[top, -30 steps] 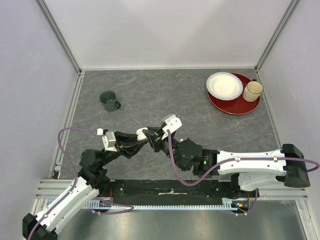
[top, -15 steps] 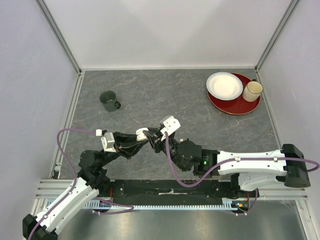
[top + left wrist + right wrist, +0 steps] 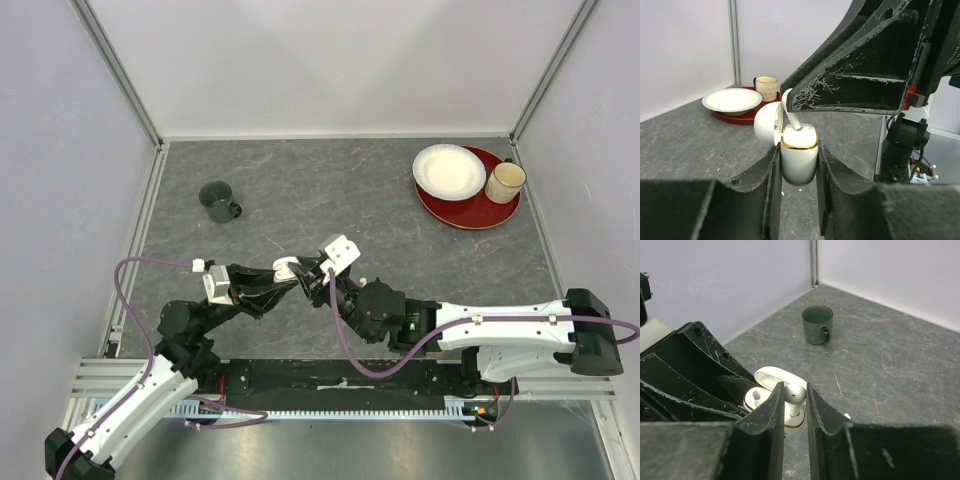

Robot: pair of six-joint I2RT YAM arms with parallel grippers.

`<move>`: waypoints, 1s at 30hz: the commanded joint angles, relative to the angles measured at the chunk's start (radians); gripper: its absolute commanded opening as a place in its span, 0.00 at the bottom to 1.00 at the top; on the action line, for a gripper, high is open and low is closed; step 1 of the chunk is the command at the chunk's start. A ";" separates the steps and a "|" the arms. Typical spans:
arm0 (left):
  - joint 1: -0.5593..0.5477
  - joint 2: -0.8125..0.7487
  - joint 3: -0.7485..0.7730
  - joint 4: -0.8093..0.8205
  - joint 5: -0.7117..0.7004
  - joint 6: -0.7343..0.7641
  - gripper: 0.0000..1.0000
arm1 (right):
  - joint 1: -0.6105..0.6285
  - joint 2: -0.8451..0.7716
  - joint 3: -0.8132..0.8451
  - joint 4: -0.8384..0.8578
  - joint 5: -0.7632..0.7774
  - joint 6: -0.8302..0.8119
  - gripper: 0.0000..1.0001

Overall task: Insert the wireless bluetooth earbuds into the charging case
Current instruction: Place the earbud in the charging case.

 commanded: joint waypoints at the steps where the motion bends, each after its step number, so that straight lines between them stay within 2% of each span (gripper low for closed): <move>1: -0.001 -0.003 0.015 0.071 -0.055 0.010 0.02 | 0.017 -0.006 0.005 -0.048 -0.050 -0.033 0.00; 16: -0.001 -0.009 0.011 0.096 -0.145 0.017 0.02 | 0.040 0.009 0.016 -0.047 -0.038 -0.005 0.00; 30: -0.001 -0.005 -0.003 0.149 -0.080 0.033 0.02 | 0.040 0.053 0.079 -0.099 -0.015 0.058 0.00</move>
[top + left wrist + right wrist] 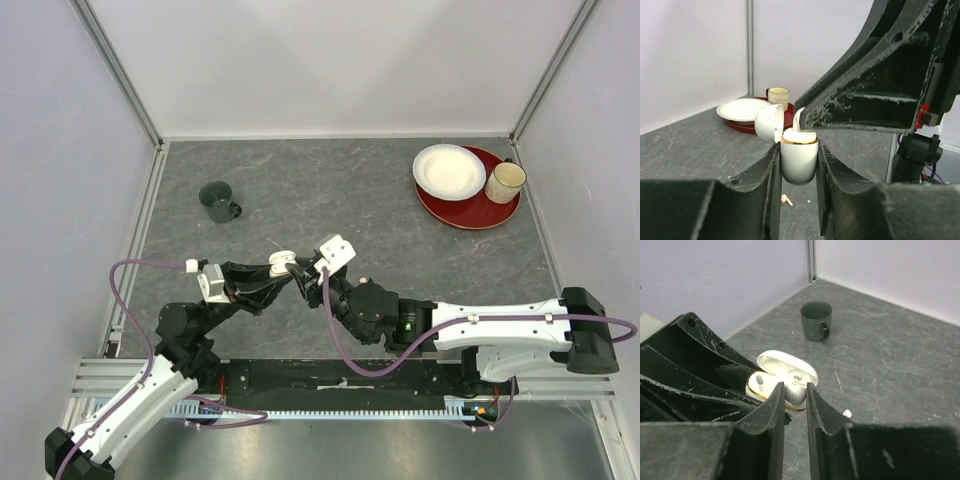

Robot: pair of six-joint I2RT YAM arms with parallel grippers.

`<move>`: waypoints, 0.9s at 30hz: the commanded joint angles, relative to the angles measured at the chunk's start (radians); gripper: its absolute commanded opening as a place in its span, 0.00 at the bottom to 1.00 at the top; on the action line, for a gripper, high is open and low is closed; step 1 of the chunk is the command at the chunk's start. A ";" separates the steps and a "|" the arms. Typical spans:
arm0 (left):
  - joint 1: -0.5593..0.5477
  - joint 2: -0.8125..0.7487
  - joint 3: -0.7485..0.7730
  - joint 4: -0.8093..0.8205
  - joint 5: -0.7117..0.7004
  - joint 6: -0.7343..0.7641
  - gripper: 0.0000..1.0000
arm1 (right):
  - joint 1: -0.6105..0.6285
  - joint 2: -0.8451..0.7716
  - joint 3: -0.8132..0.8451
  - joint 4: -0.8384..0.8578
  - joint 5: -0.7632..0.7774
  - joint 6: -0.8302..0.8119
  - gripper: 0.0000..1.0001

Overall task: Insert the wireless bluetooth earbuds into the charging case
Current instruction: Place the earbud in the charging case.

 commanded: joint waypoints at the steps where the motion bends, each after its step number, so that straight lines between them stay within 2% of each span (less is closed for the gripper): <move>1: 0.003 -0.005 0.002 0.118 0.003 0.036 0.02 | 0.028 0.033 0.048 -0.066 -0.048 0.041 0.00; 5: 0.003 -0.005 0.002 0.118 0.019 0.041 0.02 | 0.028 0.036 0.054 -0.075 -0.047 0.044 0.04; 8: 0.003 -0.008 0.002 0.118 0.019 0.042 0.02 | 0.028 0.033 0.066 -0.098 -0.030 0.063 0.16; 9: 0.003 -0.006 0.002 0.118 0.017 0.044 0.02 | 0.028 0.027 0.071 -0.103 -0.022 0.070 0.24; 11: 0.003 -0.005 0.002 0.116 0.017 0.044 0.02 | 0.027 0.020 0.081 -0.124 -0.016 0.093 0.33; 15: 0.003 -0.003 0.001 0.113 0.019 0.045 0.02 | 0.025 -0.027 0.097 -0.121 0.022 0.161 0.73; 17: 0.003 -0.005 0.001 0.109 0.020 0.045 0.02 | 0.021 -0.046 0.104 -0.121 0.035 0.187 0.77; 18: 0.003 -0.008 0.001 0.104 0.020 0.045 0.02 | 0.016 -0.068 0.106 -0.121 0.038 0.220 0.83; 20: 0.003 -0.011 -0.001 0.102 0.017 0.047 0.02 | -0.005 -0.090 0.109 -0.133 0.029 0.265 0.86; 22: 0.003 -0.017 -0.001 0.098 0.016 0.050 0.02 | -0.054 -0.119 0.117 -0.164 0.007 0.381 0.90; 25: 0.003 -0.022 0.007 0.098 0.013 0.053 0.02 | -0.158 -0.151 0.123 -0.238 -0.132 0.574 0.93; 27: 0.004 -0.021 0.013 0.098 0.013 0.054 0.02 | -0.212 -0.162 0.123 -0.276 -0.279 0.656 0.94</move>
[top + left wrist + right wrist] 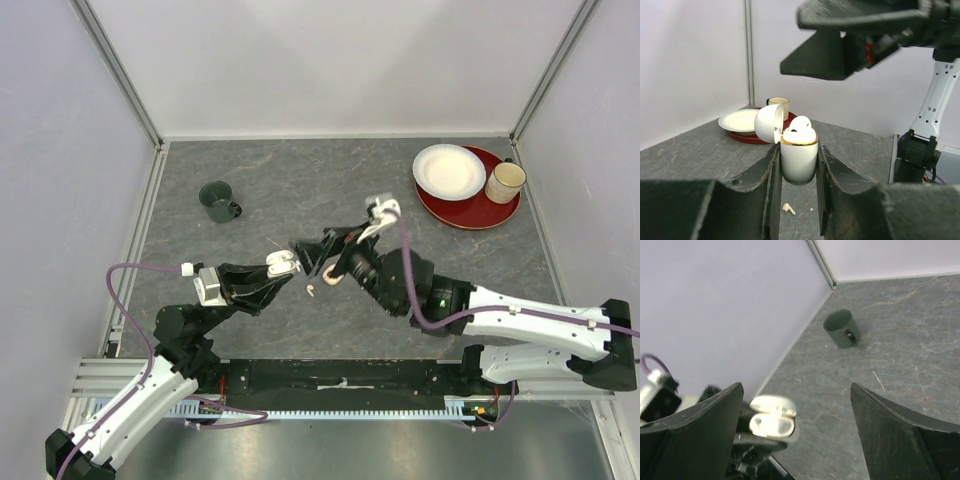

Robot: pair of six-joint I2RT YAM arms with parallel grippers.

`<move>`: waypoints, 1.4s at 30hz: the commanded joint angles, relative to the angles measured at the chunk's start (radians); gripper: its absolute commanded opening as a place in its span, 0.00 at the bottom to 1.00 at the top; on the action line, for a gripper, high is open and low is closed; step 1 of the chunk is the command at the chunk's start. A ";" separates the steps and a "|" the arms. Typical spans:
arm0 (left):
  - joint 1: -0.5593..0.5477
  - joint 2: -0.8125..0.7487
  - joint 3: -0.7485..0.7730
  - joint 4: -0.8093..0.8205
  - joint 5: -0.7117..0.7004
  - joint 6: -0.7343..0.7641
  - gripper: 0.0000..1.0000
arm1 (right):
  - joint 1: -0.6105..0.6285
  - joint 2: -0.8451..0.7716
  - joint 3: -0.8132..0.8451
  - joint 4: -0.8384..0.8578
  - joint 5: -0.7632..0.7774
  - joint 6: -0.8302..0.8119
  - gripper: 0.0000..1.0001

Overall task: Insert the wireless bluetooth earbuds into the charging case
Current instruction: Place the earbud in the charging case.

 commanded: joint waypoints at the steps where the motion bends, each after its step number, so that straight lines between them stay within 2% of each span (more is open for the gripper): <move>1: 0.002 -0.007 0.019 0.049 -0.005 0.044 0.02 | -0.147 -0.042 0.042 -0.082 -0.259 0.331 0.95; 3: 0.002 -0.004 0.025 0.054 -0.002 0.044 0.02 | -0.175 -0.040 0.044 -0.087 -0.375 0.382 0.95; 10: 0.002 0.036 0.034 0.103 0.004 0.049 0.02 | -0.230 0.010 0.044 -0.127 -0.570 0.539 0.95; 19: 0.002 0.062 0.046 0.130 0.005 0.052 0.02 | -0.261 0.076 0.016 -0.110 -0.690 0.646 0.92; 28: 0.002 0.065 0.040 0.130 -0.005 0.054 0.02 | -0.272 0.106 -0.016 -0.020 -0.787 0.699 0.72; 34: 0.002 0.064 0.034 0.132 -0.016 0.049 0.02 | -0.275 0.110 -0.010 -0.010 -0.807 0.697 0.51; 40: 0.002 0.064 0.034 0.126 -0.007 0.044 0.02 | -0.273 0.136 0.001 0.003 -0.824 0.691 0.35; 42: 0.002 0.064 0.035 0.121 -0.002 0.043 0.02 | -0.273 0.141 0.004 0.005 -0.829 0.685 0.33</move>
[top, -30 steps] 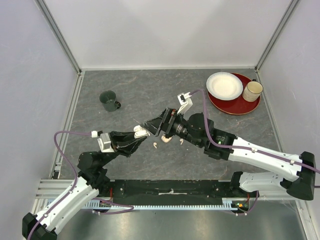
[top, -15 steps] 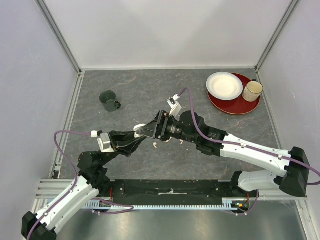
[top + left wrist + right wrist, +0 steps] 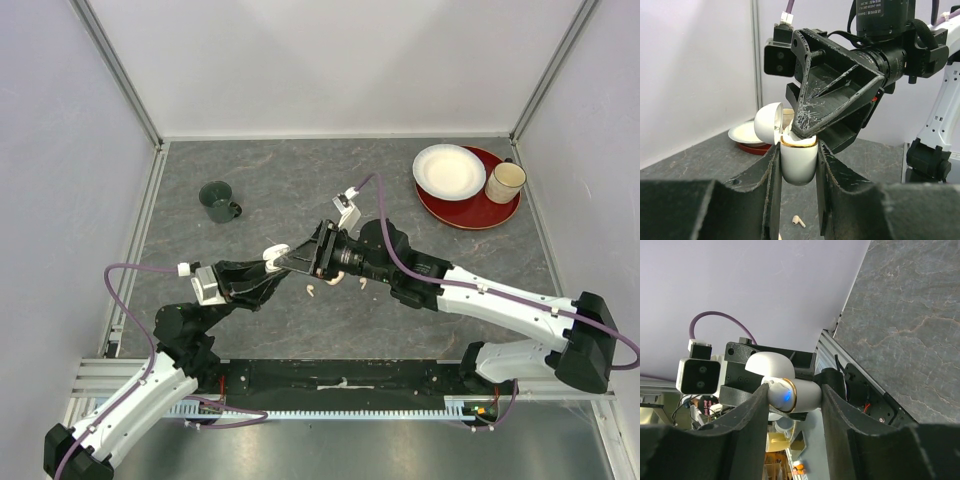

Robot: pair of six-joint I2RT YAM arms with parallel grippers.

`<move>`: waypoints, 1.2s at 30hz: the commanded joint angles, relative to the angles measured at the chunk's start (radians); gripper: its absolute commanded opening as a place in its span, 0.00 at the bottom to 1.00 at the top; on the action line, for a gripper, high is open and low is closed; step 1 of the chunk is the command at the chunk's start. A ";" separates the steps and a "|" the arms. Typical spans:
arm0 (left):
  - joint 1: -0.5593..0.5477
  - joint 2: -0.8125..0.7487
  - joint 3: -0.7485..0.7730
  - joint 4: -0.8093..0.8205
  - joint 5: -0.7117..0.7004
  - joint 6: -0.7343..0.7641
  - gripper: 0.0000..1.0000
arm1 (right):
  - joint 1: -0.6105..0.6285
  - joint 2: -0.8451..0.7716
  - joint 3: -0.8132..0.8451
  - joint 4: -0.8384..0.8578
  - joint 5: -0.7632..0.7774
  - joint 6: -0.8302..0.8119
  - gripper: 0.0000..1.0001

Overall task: Insert the wireless bluetooth earbuds into the charging case
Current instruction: Place the earbud in the charging case.

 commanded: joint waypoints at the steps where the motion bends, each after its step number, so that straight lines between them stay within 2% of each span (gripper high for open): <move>1: 0.000 0.005 0.031 0.013 0.011 0.024 0.02 | 0.011 0.025 0.024 0.058 -0.047 -0.012 0.28; 18: 0.000 0.022 0.040 -0.054 0.025 0.030 0.02 | 0.011 0.028 0.119 -0.094 -0.002 -0.166 0.30; 23: 0.000 0.026 0.035 -0.050 0.018 0.039 0.02 | 0.011 0.008 0.115 -0.098 0.025 -0.192 0.55; 24: 0.000 0.023 0.034 -0.050 0.014 0.039 0.02 | 0.009 -0.002 0.115 -0.102 0.036 -0.198 0.64; 27: 0.000 0.008 0.023 -0.050 -0.003 0.042 0.02 | 0.011 -0.033 0.112 -0.109 0.086 -0.218 0.81; 30: 0.000 -0.012 0.012 -0.051 -0.021 0.045 0.02 | 0.008 -0.068 0.109 -0.117 0.151 -0.246 0.90; 34: 0.000 -0.040 0.005 -0.074 -0.034 0.045 0.02 | 0.002 -0.114 0.118 -0.164 0.235 -0.281 0.95; 36: 0.000 -0.070 0.000 -0.091 -0.043 0.047 0.02 | -0.014 -0.145 0.113 -0.207 0.329 -0.292 0.96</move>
